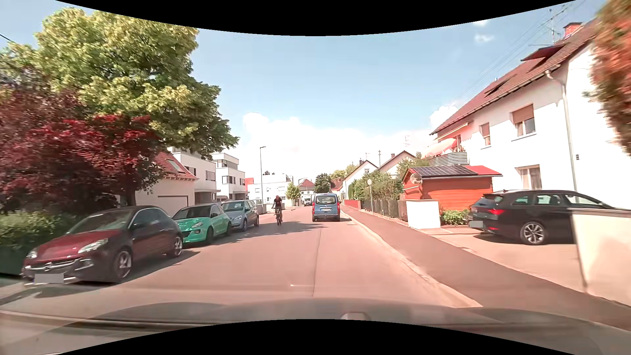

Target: Follow the waypoints while adhering to traffic rules and regulations

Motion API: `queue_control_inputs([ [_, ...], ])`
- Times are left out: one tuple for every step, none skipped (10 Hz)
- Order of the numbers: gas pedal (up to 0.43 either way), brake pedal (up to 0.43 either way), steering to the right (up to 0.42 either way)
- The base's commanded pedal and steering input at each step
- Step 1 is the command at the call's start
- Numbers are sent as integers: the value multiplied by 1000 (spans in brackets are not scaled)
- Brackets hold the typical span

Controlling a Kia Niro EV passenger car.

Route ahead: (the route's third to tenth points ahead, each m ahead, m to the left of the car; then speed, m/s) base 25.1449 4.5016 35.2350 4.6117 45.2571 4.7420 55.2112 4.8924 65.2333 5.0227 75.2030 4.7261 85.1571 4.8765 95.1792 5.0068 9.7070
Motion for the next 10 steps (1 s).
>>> queue_control_inputs([
  [87, 0, 1],
  [87, 0, 0],
  [110, 0, -4],
  [130, 0, -8],
  [130, 0, -10],
  [130, 0, -10],
  [130, 0, -9],
  [130, 0, -9],
  [130, 0, -8],
  [130, 0, -7],
])
